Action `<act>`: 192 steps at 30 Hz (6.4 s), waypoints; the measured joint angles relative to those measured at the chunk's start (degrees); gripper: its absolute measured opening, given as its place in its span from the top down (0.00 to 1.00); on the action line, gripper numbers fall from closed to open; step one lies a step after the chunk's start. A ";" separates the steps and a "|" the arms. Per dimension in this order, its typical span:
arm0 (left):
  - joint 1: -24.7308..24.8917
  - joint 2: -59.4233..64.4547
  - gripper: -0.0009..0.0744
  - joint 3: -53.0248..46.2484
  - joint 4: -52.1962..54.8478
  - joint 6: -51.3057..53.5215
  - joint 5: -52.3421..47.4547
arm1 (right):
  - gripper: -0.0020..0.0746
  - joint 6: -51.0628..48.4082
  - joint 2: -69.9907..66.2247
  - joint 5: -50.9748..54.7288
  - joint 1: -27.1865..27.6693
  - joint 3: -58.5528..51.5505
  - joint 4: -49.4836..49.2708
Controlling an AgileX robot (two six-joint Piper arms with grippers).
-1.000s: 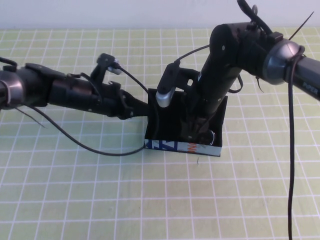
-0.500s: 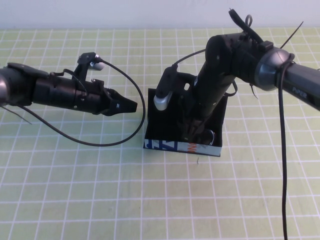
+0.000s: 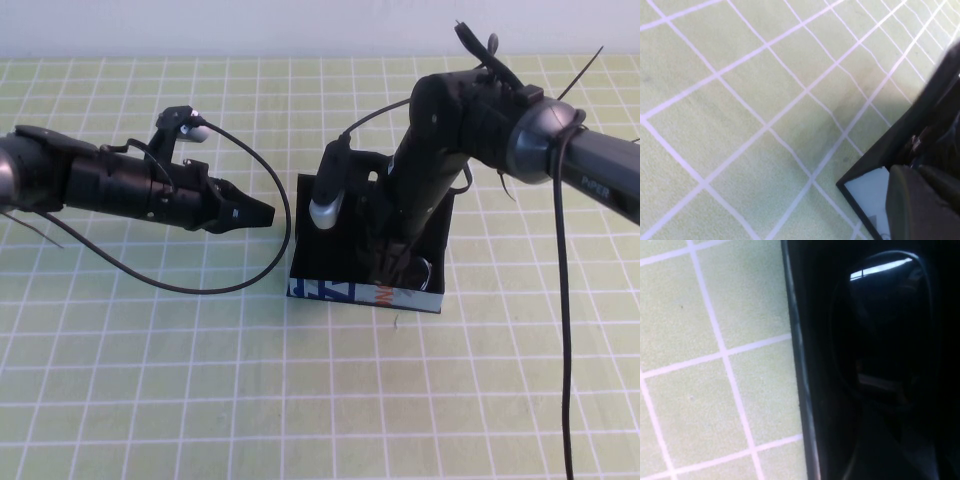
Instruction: Take glasses out of glasses case
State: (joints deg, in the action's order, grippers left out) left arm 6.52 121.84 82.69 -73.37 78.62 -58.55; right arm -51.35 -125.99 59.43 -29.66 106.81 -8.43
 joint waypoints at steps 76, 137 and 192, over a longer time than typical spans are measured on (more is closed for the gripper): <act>-0.11 -11.83 0.99 0.00 6.61 -7.36 -4.94 | 0.96 47.38 19.13 -20.63 18.29 -35.46 -7.41; -0.11 -102.10 0.99 -62.16 9.90 -14.38 37.61 | 0.99 44.17 109.46 -10.52 18.17 -73.15 -9.95; -0.11 -107.83 0.99 -84.11 1.41 -13.13 46.97 | 1.00 19.44 126.39 -55.25 24.27 -106.98 -26.98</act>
State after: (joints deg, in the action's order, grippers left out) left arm 6.41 14.01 -1.41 -71.96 65.49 -11.58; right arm -31.91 0.40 4.18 -5.39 -0.16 -35.40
